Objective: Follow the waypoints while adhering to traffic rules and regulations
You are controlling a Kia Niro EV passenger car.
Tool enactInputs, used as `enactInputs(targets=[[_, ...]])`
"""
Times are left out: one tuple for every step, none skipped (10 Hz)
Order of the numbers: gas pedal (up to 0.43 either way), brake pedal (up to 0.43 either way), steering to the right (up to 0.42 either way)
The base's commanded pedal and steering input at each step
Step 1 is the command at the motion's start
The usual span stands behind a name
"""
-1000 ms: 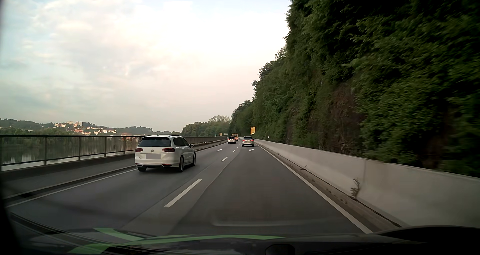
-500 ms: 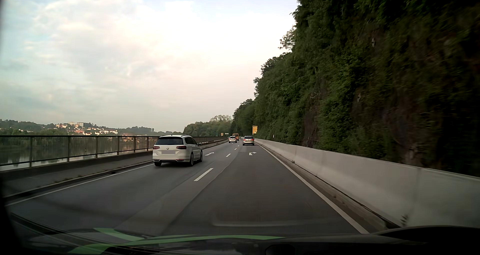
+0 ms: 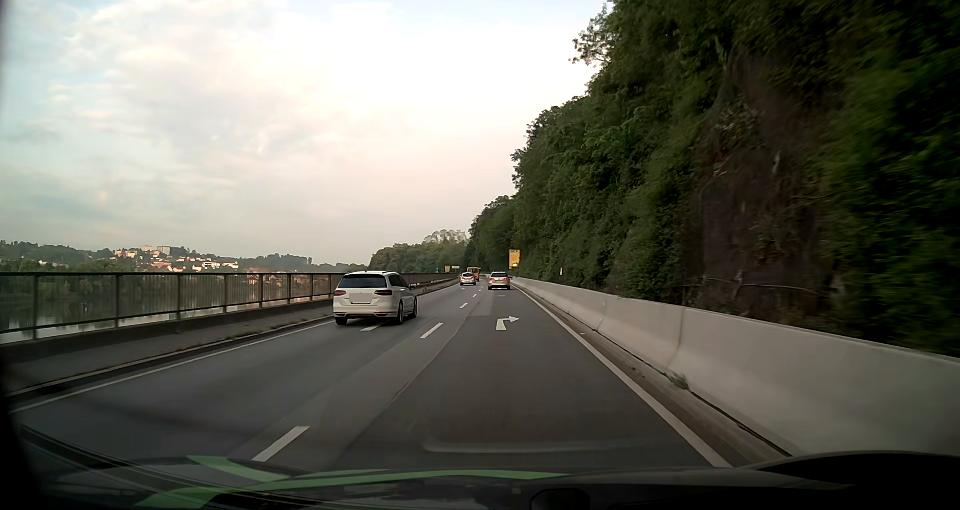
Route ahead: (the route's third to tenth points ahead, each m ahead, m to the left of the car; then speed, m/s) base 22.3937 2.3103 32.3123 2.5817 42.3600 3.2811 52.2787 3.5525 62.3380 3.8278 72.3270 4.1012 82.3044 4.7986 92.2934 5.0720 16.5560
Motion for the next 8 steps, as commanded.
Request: enactInputs(targets=[[0.067,0.000,-0.011],[0.079,0.000,-0.011],[0.079,0.000,-0.012],[0.079,0.000,-0.012],[0.079,0.000,-0.013],[0.079,0.000,-0.013],[0.079,0.000,-0.014],[0.087,0.000,-0.015]])
